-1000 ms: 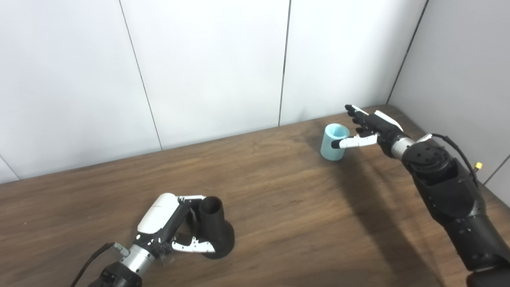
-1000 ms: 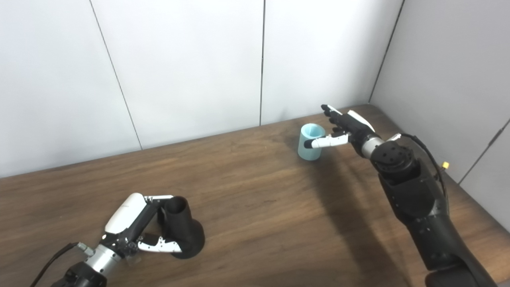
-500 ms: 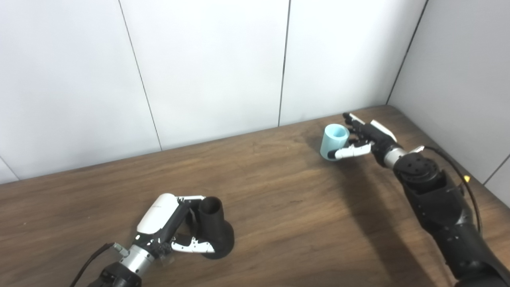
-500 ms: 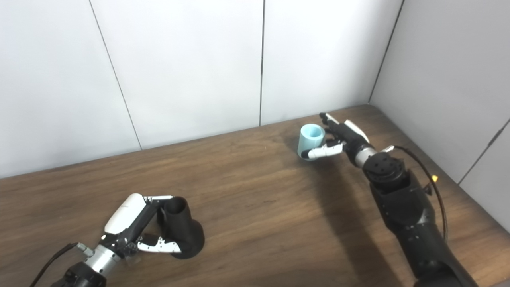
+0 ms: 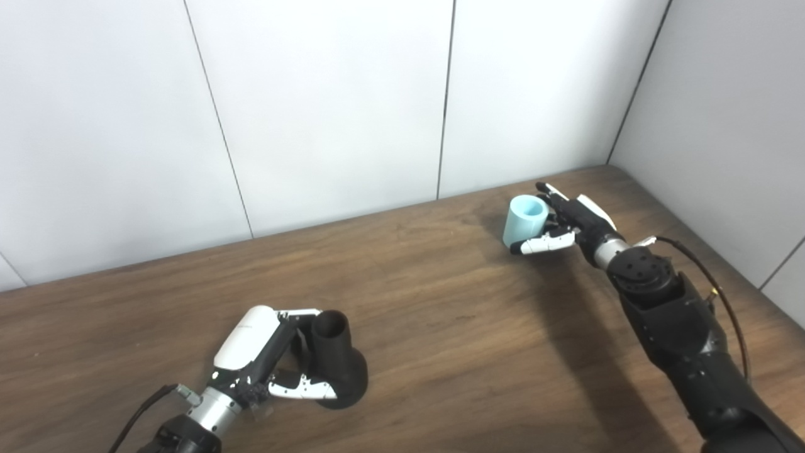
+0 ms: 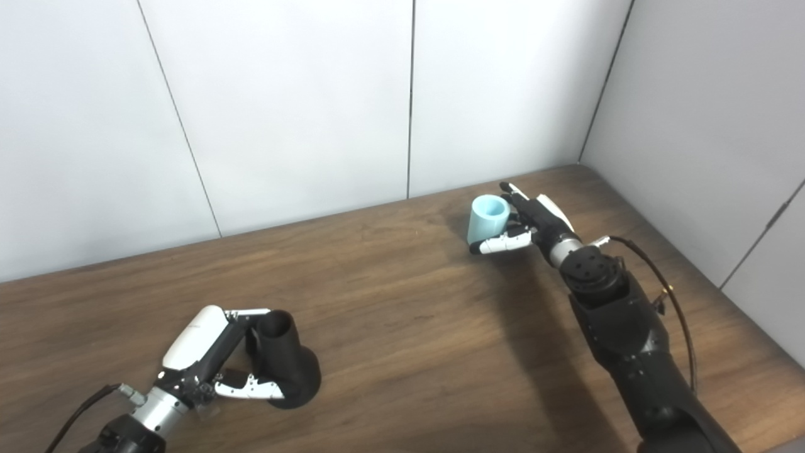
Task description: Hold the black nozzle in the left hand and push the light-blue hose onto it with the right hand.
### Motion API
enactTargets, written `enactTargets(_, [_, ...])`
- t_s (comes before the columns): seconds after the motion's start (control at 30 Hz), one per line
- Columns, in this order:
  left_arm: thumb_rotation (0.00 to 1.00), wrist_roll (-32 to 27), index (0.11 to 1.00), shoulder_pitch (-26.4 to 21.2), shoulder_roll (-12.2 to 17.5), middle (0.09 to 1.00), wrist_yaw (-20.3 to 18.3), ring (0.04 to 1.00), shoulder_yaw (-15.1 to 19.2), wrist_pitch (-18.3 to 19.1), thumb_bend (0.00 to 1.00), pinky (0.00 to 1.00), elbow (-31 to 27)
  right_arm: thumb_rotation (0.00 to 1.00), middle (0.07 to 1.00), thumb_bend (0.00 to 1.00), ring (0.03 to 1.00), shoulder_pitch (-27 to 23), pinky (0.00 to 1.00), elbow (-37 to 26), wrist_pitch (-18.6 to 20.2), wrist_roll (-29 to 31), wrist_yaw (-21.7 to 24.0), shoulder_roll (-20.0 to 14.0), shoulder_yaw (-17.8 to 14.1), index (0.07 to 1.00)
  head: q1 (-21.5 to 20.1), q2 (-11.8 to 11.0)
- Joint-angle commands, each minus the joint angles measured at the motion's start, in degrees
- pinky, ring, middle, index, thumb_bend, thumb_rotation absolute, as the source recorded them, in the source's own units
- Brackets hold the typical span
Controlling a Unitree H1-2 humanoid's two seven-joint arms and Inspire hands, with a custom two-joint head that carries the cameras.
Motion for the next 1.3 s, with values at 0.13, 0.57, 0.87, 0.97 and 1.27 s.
enactTargets(0.13, [0.00,4.2,0.498,8.5,4.0,0.459,-5.2,0.443,-2.4,3.4,0.51,0.41,4.7,0.06,0.874,0.82,0.814,-2.9,0.73,2.6,-2.7,-4.9,-7.2,2.1,1.7,0.895,0.2,0.4])
enactTargets(0.57, [0.00,2.4,0.502,8.5,4.3,0.457,-4.9,0.444,-1.8,1.5,0.50,0.41,5.6,0.00,0.514,0.58,0.555,-4.8,0.50,7.4,-6.0,-8.6,-12.3,4.3,4.3,0.541,1.3,1.7])
enactTargets(0.87, [0.00,2.5,0.502,8.5,4.6,0.451,-4.6,0.438,-2.2,0.8,0.50,0.39,5.3,0.00,0.481,0.52,0.406,-4.2,0.38,8.4,-9.2,-10.6,-13.5,3.2,6.3,0.510,2.0,2.1])
enactTargets(0.97, [0.00,2.3,0.502,8.3,4.4,0.451,-4.2,0.434,-2.2,0.7,0.50,0.39,5.9,0.00,0.485,0.52,0.406,-3.9,0.38,8.5,-11.3,-10.4,-14.5,3.3,5.8,0.510,2.6,2.2])
enactTargets(1.27, [0.00,2.6,0.496,7.9,3.3,0.462,-4.8,0.437,-1.6,3.0,0.51,0.38,5.1,0.00,0.489,0.52,0.455,-3.4,0.44,-2.4,-13.2,-10.1,-14.2,3.6,5.1,0.487,5.4,2.7])
